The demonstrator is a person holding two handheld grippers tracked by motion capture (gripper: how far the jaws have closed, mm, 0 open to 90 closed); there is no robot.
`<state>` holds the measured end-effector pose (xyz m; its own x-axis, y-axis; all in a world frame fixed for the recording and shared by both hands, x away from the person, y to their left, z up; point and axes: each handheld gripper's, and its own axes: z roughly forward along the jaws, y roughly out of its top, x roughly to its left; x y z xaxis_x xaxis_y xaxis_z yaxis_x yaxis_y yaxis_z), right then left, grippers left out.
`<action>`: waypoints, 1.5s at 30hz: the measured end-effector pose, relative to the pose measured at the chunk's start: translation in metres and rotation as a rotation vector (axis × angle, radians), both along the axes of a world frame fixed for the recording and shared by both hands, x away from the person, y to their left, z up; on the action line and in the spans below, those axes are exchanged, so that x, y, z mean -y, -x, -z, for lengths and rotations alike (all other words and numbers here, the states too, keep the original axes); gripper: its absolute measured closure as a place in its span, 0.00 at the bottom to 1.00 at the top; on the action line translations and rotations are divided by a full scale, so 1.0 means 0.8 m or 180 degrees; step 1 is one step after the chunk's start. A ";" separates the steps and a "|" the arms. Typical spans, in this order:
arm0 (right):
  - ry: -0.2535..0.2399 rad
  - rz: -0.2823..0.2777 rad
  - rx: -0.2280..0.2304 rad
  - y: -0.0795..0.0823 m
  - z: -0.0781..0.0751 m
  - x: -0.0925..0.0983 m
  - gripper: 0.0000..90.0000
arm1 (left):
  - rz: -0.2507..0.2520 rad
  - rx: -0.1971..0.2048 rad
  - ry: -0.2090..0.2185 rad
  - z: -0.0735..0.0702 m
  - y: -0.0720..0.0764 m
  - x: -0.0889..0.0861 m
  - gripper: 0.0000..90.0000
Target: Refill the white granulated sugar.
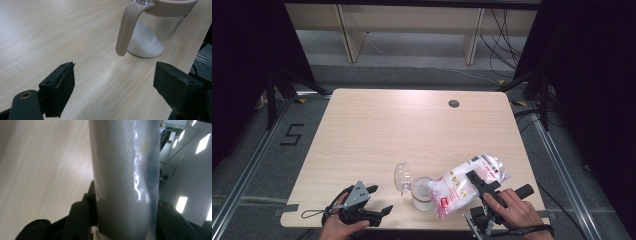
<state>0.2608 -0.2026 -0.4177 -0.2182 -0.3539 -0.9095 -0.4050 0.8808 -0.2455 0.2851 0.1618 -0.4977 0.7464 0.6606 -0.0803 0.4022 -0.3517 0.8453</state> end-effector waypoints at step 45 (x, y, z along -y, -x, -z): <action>-0.0078 0.0173 -0.0165 -0.007 0.005 0.007 0.75 | 0.0025 0.0001 -0.0009 0.000 0.000 0.000 0.19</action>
<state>0.2662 -0.2081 -0.4221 -0.2835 -0.3179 -0.9047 -0.3680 0.9073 -0.2035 0.2854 0.1618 -0.4978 0.7517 0.6549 -0.0782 0.3992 -0.3574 0.8443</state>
